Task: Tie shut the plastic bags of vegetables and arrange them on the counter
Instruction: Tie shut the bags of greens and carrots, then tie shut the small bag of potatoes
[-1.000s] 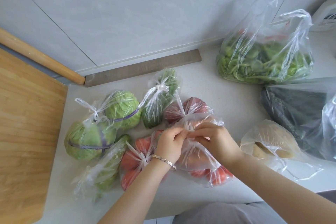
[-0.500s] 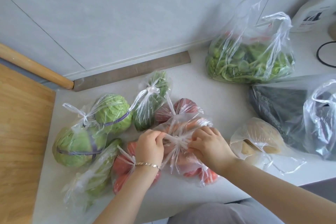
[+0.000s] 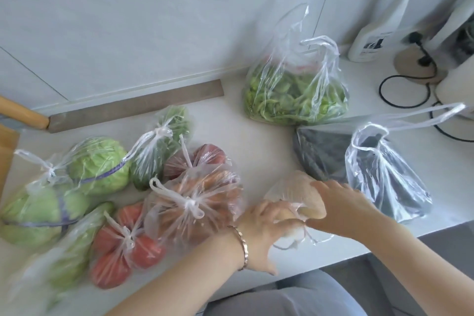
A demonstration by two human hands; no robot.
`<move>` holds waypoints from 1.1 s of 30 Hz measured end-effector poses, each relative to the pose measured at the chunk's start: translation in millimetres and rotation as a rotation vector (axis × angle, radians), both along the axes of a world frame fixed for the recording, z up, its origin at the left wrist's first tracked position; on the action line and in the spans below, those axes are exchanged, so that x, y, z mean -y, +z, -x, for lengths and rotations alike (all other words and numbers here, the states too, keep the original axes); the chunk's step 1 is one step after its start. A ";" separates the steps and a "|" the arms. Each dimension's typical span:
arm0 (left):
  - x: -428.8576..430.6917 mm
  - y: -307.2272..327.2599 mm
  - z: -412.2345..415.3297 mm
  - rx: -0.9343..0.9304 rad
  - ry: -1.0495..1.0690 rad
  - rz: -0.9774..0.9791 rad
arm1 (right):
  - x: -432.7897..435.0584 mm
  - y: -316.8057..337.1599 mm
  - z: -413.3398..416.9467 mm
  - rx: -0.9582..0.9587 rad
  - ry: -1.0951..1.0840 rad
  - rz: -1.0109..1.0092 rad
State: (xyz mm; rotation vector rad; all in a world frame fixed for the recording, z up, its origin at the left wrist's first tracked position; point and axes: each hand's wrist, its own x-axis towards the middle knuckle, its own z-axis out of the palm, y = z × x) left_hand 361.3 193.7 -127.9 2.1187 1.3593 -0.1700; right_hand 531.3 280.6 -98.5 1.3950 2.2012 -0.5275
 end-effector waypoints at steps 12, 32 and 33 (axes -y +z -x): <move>-7.0 13.6 -26.8 0.062 0.955 -0.518 | -33.1 -0.6 -38.9 -0.276 0.161 0.091; -17.0 36.2 -26.9 1.094 1.442 -0.025 | -23.8 1.8 -37.0 -1.170 -0.171 0.481; -17.6 34.5 -23.6 1.141 1.445 -0.016 | -24.6 -1.5 -35.8 -1.210 -0.212 0.487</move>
